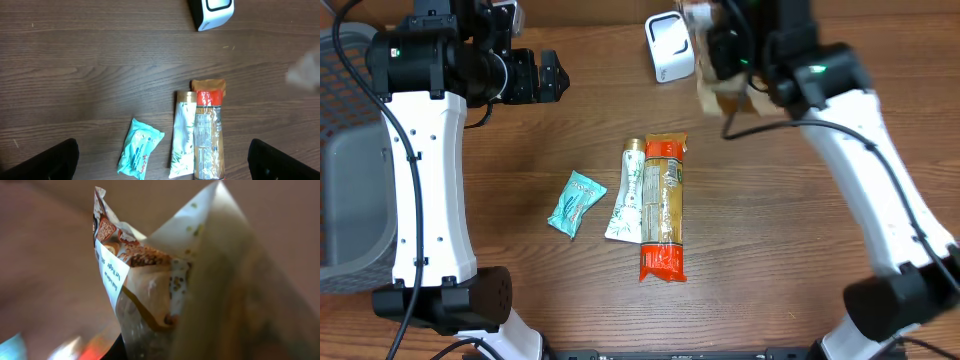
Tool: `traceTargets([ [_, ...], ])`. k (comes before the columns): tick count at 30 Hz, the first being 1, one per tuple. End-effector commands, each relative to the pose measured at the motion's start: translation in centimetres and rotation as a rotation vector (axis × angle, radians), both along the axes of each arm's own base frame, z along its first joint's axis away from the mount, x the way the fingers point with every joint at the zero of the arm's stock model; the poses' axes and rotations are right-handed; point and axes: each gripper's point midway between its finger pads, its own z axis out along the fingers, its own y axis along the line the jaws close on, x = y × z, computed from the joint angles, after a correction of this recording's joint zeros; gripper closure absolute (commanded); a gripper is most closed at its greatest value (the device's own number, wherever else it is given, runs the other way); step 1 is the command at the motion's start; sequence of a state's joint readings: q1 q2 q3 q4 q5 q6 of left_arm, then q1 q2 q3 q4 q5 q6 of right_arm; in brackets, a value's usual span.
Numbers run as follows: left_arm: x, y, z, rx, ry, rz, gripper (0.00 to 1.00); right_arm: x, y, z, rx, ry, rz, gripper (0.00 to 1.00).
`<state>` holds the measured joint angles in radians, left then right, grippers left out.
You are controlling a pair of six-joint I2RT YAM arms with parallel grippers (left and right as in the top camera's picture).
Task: Scan the item barcode
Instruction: 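Lift the snack bag and hold it in front of the white scanner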
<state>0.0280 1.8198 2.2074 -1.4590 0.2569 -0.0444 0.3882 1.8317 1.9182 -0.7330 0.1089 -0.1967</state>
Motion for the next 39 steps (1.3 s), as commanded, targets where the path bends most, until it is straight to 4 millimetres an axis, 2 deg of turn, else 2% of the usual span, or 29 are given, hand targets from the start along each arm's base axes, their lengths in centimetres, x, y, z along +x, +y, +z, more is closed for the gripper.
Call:
traceTargets([
  [1, 0.1, 0.0, 0.0, 0.013, -0.007, -0.018, 0.0, 3.5, -3.2, -1.5, -0.268, -0.097, -0.178, 0.96],
  [2, 0.1, 0.0, 0.0, 0.013, -0.007, -0.018, 0.0, 5.0, -2.5, -2.8, -0.376, -0.123, -0.112, 0.96],
  [8, 0.1, 0.0, 0.0, 0.013, -0.007, -0.018, 0.01, 8.5, -1.1, -6.1, -0.549, -0.186, -0.014, 0.96],
  [12, 0.1, 0.0, 0.0, 0.013, -0.007, -0.018, 0.0, 9.9, -0.1, -8.5, -0.651, -0.202, 0.034, 0.96],
  [19, 0.1, 0.0, 0.0, 0.013, -0.007, -0.018, 0.01, 12.4, 1.9, -12.1, -0.811, -0.285, 0.02, 0.96],
  [25, 0.1, 0.0, 0.0, 0.013, -0.007, -0.018, 0.0, 13.7, 3.8, -13.2, -0.891, -0.39, 0.022, 0.96],
  [29, 0.1, 0.0, 0.0, 0.013, -0.007, -0.018, 0.0, 14.4, 3.9, -13.6, -0.907, -0.432, -0.001, 0.96],
  [35, 0.1, 0.0, 0.0, 0.013, -0.007, -0.018, 0.01, 14.8, 3.5, -16.4, -0.948, -0.401, -0.001, 0.96],
  [39, 0.1, 0.0, 0.0, 0.013, -0.007, -0.018, 0.0, 14.7, 3.7, -17.2, -0.954, -0.39, 0.007, 0.96],
])
